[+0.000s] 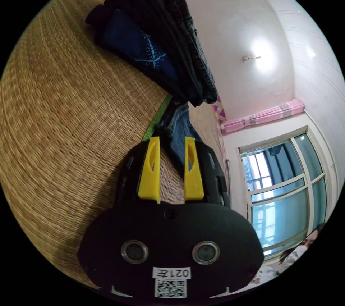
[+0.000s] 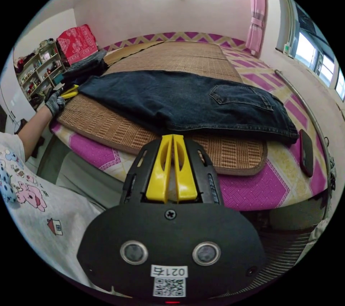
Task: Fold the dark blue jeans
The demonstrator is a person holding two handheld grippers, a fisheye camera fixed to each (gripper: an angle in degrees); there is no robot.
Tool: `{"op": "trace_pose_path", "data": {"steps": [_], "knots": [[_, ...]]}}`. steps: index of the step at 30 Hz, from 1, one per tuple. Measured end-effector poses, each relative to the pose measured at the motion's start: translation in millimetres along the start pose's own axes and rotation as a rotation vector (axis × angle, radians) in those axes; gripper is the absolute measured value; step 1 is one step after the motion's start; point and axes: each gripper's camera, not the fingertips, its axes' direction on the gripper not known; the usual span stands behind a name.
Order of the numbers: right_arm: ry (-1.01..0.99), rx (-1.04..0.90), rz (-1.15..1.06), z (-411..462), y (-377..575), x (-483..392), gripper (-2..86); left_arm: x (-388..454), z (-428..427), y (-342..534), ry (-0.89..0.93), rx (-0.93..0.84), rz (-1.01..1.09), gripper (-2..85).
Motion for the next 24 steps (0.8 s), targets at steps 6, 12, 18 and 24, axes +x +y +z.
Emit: {"op": "trace_pose_path", "data": {"steps": [6, 12, 18, 24], "knots": [[-0.088, 0.009, 0.047, -8.1, 7.5, 22.7, -0.5, -2.7, 40.1, 22.7, 0.033, -0.069, -0.04, 1.2], [-0.135, 0.077, 0.109, -33.7, 21.9, 56.9, -0.6, 45.4, 43.8, 69.3, 0.144, 0.0, 0.11, -0.8], [-0.128, 0.138, 0.136, -60.2, 35.3, 93.8, -0.6, 212.6, 63.3, 165.9, 0.096, 0.025, 0.589, -0.9], [-0.154, 0.182, 0.175, -70.8, 50.8, 125.1, -0.6, 344.0, 188.0, 343.9, 0.063, -0.135, 1.001, -0.9]]}}
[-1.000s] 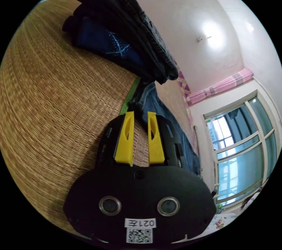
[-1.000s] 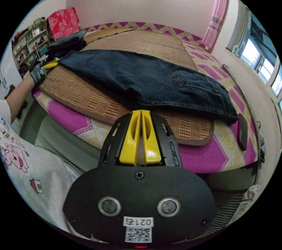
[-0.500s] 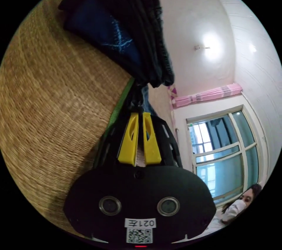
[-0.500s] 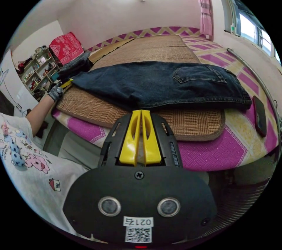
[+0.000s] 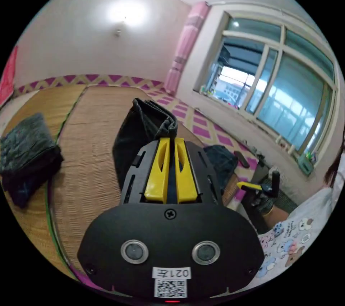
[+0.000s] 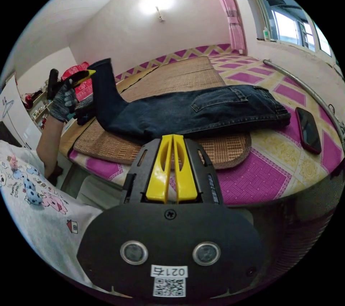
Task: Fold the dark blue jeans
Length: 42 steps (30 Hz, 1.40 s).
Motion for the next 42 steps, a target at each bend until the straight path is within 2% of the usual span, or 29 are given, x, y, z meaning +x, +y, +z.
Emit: {"op": "trace_pose_path", "data": {"steps": [4, 7, 12, 14, 17, 18, 20, 23, 27, 29, 33, 42], "knots": [[-0.017, 0.012, 0.029, -11.8, 7.0, 20.2, -0.6, 86.6, 147.5, 44.6, 0.015, -0.231, 0.088, -0.9], [-0.026, 0.011, 0.053, -19.4, 12.2, 36.5, -0.6, 104.6, 225.7, 89.7, 0.021, -0.397, 0.06, -0.9], [-0.026, 0.022, 0.092, -33.0, 18.0, 63.4, -0.5, 150.1, 217.9, 92.5, 0.044, -0.238, 0.116, -0.9], [-0.025, 0.028, 0.114, -36.6, 16.4, 77.1, -0.2, 169.8, 232.4, 97.1, 0.054, -0.257, 0.15, -0.7], [-0.022, 0.049, 0.181, -44.0, 12.2, 99.6, 1.0, 180.7, 288.1, 122.7, 0.011, -0.408, 0.145, 0.4], [-0.022, 0.057, 0.201, -46.5, 11.7, 105.5, 1.4, 178.1, 306.3, 133.9, 0.07, -0.461, 0.124, 1.2], [-0.032, 0.095, 0.309, -60.0, 10.3, 135.4, 4.4, 177.1, 301.7, 135.5, 0.127, -0.401, 0.097, 2.6], [-0.109, 0.163, 0.486, -74.8, 10.2, 185.7, 8.1, 187.0, 291.0, 142.5, 0.248, -0.313, 0.187, 3.6], [-0.258, 0.225, 0.722, -69.3, 11.4, 253.3, 12.4, 182.1, 272.7, 153.0, 0.435, -0.222, 0.193, -0.2], [-0.323, 0.246, 0.839, -56.3, 10.3, 283.7, 14.2, 177.7, 265.0, 157.5, 0.436, -0.212, 0.17, -0.6], [-0.31, 0.259, 0.884, -44.4, -6.9, 291.3, 16.5, 164.4, 242.8, 171.8, 0.426, -0.183, 0.137, -0.9], [-0.327, 0.337, 0.984, -6.1, -42.1, 306.7, 13.4, 116.0, 201.9, 198.6, 0.421, -0.137, -0.008, -0.9]]}}
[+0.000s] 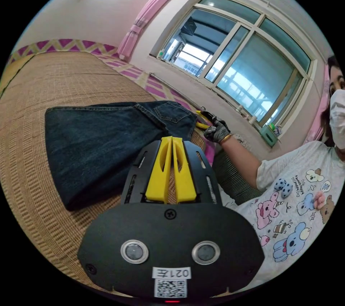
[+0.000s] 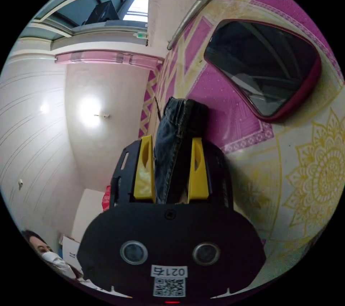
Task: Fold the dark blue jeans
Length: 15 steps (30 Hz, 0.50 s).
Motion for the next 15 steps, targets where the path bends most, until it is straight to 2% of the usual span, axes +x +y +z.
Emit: {"op": "trace_pose_path", "data": {"steps": [4, 6, 7, 9, 12, 14, 15], "knots": [[0.025, 0.007, -0.004, 27.3, -1.3, -0.5, 4.8, -12.4, -17.2, 5.9, 0.0, 0.025, -0.037, -0.9], [-0.016, 0.009, -0.009, 30.9, 3.5, -8.5, 3.6, -17.6, -22.8, 8.2, -0.006, 0.02, -0.047, -0.9], [-0.004, 0.009, -0.083, 32.8, 8.7, -31.0, 3.1, -21.4, -27.0, 9.7, -0.009, 0.017, -0.057, -0.9], [0.062, 0.011, -0.244, 38.2, 22.6, -84.7, 2.8, -26.9, -34.2, 11.8, -0.013, 0.015, -0.069, -0.9], [0.196, -0.001, -0.649, 66.7, 81.2, -209.4, 2.9, -35.3, -48.9, 15.7, -0.022, 0.027, -0.084, -0.9], [0.324, -0.024, -1.04, 112.3, 169.5, -300.8, 3.5, -40.1, -57.6, 18.4, -0.029, 0.033, -0.094, -0.9], [0.344, -0.033, -1.133, 125.9, 196.0, -317.8, 3.6, -43.2, -63.3, 20.5, -0.035, 0.037, -0.102, -0.9]]}}
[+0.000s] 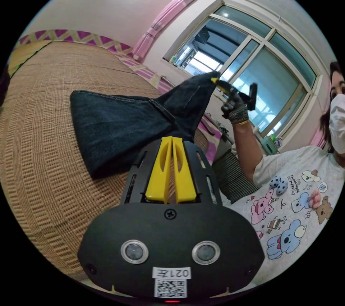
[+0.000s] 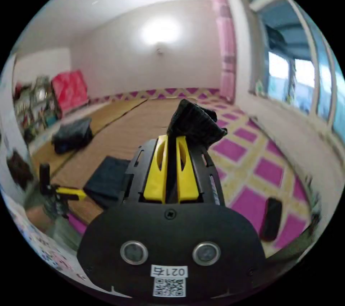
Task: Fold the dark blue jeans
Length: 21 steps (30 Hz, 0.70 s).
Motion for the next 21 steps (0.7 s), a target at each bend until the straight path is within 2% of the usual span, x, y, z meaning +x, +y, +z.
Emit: {"op": "trace_pose_path", "data": {"steps": [2, 6, 8, 10, 15, 19, 21], "knots": [[0.026, -0.025, -0.337, 28.2, 0.6, -128.7, 3.8, -5.8, -9.6, 2.9, -0.004, 0.012, -0.017, -0.9], [-0.071, -0.125, -0.653, 100.3, 55.6, -272.3, 3.8, -22.6, -36.6, 10.3, -0.028, 0.035, -0.07, -0.9], [-0.114, -0.292, -0.812, 162.3, 112.6, -336.8, 3.6, -31.3, -51.0, 14.1, -0.049, 0.043, -0.095, -0.9], [-0.091, -0.308, -0.826, 185.4, 140.7, -354.0, 3.3, -42.0, -73.2, 19.0, -0.07, 0.057, -0.125, -0.9], [-0.022, -0.175, -0.746, 169.1, 123.2, -363.0, 2.5, -61.0, -112.4, 24.4, -0.118, 0.108, -0.167, -0.9], [-0.067, -0.31, -0.828, 211.2, 156.2, -384.8, 2.7, -72.3, -124.1, 5.9, -0.079, 0.206, -0.148, -0.8], [-0.057, -0.275, -0.823, 218.8, 169.5, -383.0, 3.1, -73.2, -122.7, -10.5, -0.062, 0.235, -0.115, -0.5]]}}
